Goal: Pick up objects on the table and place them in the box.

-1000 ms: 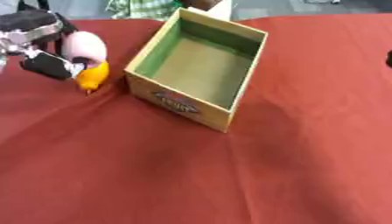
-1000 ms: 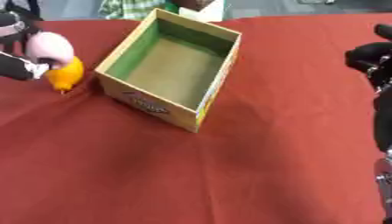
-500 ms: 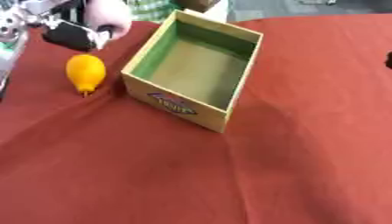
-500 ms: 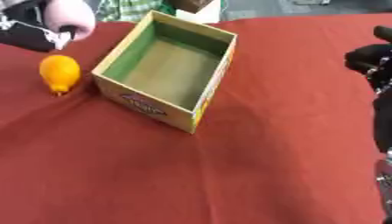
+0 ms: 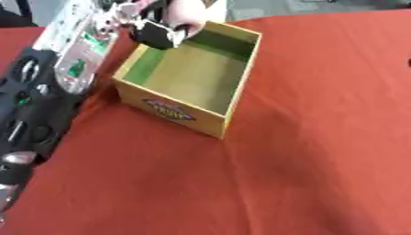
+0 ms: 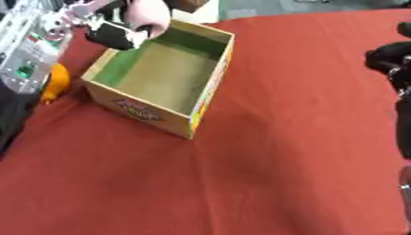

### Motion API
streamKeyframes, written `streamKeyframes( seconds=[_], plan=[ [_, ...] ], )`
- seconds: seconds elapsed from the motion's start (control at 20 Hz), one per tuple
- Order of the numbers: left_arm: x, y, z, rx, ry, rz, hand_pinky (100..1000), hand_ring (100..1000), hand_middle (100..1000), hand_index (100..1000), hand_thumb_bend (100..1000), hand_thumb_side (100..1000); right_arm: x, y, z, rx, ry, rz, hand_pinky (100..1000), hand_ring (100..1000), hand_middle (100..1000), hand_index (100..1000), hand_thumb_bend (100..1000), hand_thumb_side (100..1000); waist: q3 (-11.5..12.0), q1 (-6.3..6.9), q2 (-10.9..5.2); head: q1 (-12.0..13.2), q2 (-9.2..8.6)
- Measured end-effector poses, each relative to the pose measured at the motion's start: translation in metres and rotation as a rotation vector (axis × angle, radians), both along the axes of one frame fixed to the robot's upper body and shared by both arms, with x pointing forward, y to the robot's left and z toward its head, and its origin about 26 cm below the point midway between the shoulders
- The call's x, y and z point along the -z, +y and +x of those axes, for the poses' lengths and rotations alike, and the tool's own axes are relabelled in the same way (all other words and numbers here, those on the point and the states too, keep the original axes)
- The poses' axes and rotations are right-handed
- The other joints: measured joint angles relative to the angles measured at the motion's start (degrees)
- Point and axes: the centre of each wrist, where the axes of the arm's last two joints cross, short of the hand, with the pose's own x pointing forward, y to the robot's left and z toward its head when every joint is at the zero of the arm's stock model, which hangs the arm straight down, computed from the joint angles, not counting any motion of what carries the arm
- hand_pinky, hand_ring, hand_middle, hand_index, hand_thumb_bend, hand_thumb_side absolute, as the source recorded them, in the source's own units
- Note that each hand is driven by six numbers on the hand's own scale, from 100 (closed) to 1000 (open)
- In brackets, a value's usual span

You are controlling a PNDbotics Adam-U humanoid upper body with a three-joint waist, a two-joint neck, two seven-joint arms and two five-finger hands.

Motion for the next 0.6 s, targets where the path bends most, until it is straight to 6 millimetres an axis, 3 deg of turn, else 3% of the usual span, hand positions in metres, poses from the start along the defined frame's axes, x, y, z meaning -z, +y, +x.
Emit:
streamKeyframes(
  seconds=[0.35,0.6],
  plan=[
    [0.042,-0.02,0.025,-0.072,-0.006,0.131,358,499,494,542,100,286,-0.002,0.002,0.001,-0.014,-0.004,0.001,737,672,554,794,100,954,-0.2,-0.27,0.34,0.4,-0.26],
    [0.06,-0.028,0.033,-0.119,0.02,0.205,372,508,506,569,100,273,-0.001,0.003,0.001,-0.019,-0.005,0.006,737,672,554,794,100,954,-0.3,-0.28,0.38,0.6,-0.37]
  ],
)
